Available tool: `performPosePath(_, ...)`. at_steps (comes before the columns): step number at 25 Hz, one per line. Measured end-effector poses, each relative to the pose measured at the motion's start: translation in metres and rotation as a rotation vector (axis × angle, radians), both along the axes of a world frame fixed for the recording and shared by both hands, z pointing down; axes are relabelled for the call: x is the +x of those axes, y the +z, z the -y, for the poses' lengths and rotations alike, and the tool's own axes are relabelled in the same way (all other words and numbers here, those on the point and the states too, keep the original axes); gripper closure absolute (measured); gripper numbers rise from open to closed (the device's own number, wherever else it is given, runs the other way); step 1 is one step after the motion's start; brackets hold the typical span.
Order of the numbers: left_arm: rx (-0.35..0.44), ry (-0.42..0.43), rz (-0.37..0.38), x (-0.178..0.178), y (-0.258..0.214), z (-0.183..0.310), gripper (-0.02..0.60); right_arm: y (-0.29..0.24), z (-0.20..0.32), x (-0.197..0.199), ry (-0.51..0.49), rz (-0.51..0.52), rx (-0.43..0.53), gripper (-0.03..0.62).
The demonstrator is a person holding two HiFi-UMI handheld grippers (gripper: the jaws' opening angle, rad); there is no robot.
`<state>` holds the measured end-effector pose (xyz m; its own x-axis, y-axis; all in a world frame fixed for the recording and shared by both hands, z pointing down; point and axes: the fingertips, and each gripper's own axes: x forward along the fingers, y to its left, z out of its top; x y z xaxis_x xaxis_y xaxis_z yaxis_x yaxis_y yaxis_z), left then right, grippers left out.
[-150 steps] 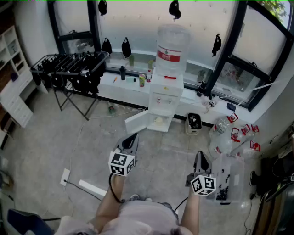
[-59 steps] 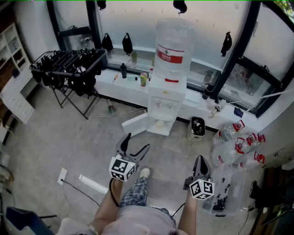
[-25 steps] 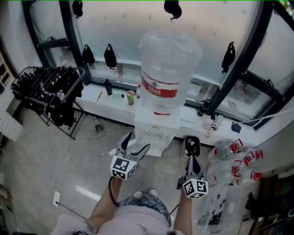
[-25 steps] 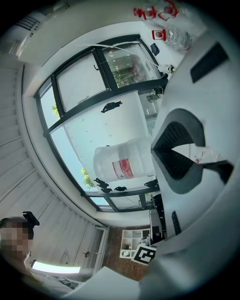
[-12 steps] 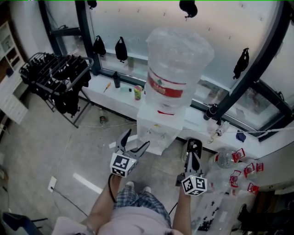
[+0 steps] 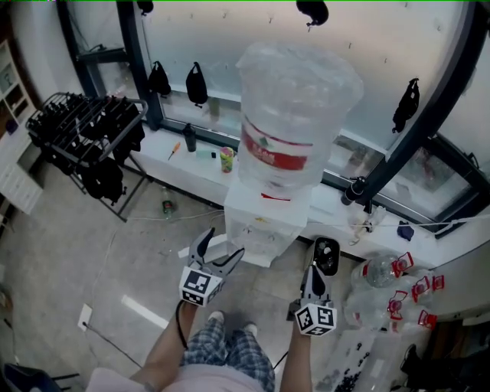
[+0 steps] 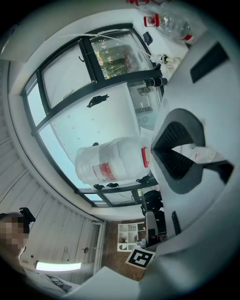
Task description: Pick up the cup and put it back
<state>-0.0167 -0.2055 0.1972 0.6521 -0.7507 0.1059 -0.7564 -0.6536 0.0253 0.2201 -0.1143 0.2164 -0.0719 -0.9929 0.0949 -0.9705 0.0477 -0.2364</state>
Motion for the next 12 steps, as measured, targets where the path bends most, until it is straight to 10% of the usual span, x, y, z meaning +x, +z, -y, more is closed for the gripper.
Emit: performPosePath(12, 0.025, 0.028, 0.026, 0.01, 0.161, 0.031, 0.189, 0.179, 0.032, 0.003, -0.021, -0.023, -0.029, 0.577)
